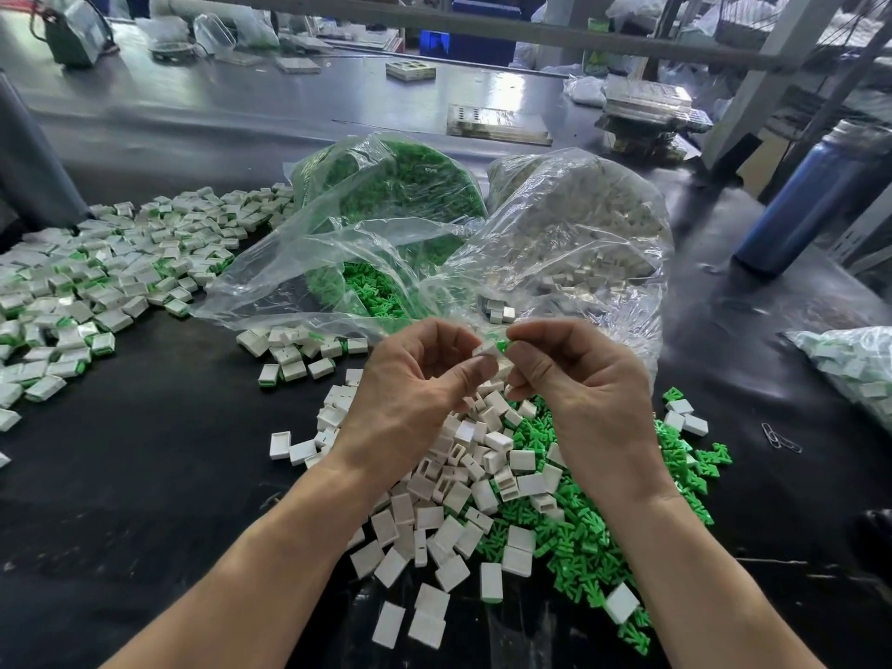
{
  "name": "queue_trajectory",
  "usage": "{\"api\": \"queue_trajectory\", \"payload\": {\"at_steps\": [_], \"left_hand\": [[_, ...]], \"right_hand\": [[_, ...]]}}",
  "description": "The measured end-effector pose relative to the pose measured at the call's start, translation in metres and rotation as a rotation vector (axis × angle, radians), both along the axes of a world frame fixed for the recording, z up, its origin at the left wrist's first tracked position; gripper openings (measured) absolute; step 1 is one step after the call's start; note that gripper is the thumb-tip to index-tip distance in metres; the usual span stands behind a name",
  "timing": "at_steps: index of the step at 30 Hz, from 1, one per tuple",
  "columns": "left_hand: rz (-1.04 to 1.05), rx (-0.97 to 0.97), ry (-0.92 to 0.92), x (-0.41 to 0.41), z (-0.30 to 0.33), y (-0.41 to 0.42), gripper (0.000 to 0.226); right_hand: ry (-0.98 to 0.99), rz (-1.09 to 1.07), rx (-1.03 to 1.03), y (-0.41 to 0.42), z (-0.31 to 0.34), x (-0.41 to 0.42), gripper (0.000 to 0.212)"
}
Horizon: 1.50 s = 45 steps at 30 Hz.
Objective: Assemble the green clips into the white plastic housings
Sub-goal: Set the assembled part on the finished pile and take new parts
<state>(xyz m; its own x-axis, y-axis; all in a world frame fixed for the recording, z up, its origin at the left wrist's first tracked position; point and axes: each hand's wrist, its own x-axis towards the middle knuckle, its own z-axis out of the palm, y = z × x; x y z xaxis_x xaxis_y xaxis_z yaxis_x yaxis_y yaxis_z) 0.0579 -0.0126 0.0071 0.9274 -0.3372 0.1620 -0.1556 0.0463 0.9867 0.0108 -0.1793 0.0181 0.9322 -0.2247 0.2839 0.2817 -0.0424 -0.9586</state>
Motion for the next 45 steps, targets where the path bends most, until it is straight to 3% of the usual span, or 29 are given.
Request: {"api": "queue_trajectory", "payload": {"at_steps": [14,27,35,45], "left_hand": [[0.02,0.132,-0.058,0.001,-0.001,0.005,0.011],[-0.012,0.363,-0.231,-0.002,0.004,0.012,0.015],[0.005,0.122,-0.081,-0.001,0.008,0.006,0.004],[0.055,0.07,-0.053,-0.008,0.005,-0.002,0.008]], "right_hand": [[0.055,-0.011,-0.343,-0.006,0.006,-0.004,0.019],[0.013,-0.063,-0.643,0.002,0.007,-0.007,0.017],[0.052,-0.06,-0.063,0.006,0.009,-0.005,0.015],[0.144,-0.033,-0.011,0.012,0.004,-0.008,0.005]]}}
